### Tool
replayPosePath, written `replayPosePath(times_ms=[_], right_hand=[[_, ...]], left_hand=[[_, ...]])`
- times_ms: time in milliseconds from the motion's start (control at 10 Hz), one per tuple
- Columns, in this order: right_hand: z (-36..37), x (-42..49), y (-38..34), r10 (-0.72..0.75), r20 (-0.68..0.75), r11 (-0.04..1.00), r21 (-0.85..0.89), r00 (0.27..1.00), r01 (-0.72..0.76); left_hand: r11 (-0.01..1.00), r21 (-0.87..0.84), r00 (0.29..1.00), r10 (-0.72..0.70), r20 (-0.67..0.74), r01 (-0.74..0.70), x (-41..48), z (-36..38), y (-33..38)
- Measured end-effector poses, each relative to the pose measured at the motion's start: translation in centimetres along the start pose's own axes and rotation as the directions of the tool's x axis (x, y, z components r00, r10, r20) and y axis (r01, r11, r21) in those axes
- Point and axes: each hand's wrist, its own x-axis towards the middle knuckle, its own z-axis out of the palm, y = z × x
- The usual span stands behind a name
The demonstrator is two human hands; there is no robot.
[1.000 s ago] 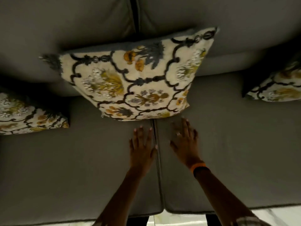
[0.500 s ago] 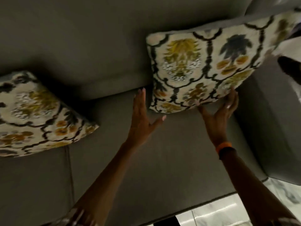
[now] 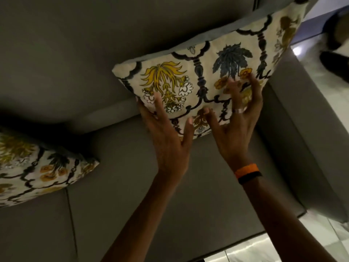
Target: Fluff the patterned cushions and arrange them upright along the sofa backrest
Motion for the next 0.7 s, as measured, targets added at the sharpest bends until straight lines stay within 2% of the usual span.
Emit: replayPosePath(times_ms=[100, 200, 300, 400, 500, 600, 700], right_hand=[[1.2, 1.4, -0.2, -0.126, -0.026, 0.985, -0.125, 0.992, 0.122], [2.7, 0.7, 1.6, -0.173, 0.033, 0.962, -0.207, 0.984, 0.176], [3.5, -3.5, 4.4, -0.036, 0.309, 0.96, -0.253, 0.951, 0.119], [3.0, -8.1, 7.1, 0.154, 0.493, 0.967, -0.252, 0.856, -0.029], [2.1, -9.6, 7.8, 0.337, 0.482, 0.938, -0.246, 0.808, -0.245], [1.9, -10.2, 7.0, 0.397, 0.418, 0.915, -0.251, 0.817, -0.316], [2.6, -11.5, 4.5, 0.406, 0.356, 0.906, -0.281, 0.842, -0.318]], left_hand=[[0.956, 0.284, 0.996, 0.088, -0.031, -0.076, 0.9, 1.0, 0.3], [0.933, 0.341, 0.992, 0.124, 0.004, -0.118, 1.7, 1.9, -2.6], [0.955, 0.296, 0.982, -0.036, 0.187, -0.021, 0.5, 2.3, -6.3], [0.95, 0.284, 0.883, -0.238, 0.404, 0.127, -2.3, 1.7, -10.0], [0.946, 0.281, 0.828, -0.286, 0.482, 0.164, -4.8, -0.2, -12.3], [0.941, 0.318, 0.829, -0.265, 0.492, 0.112, -6.4, -1.5, -13.4], [0.922, 0.385, 0.825, -0.255, 0.505, 0.049, -7.5, -2.8, -14.1]])
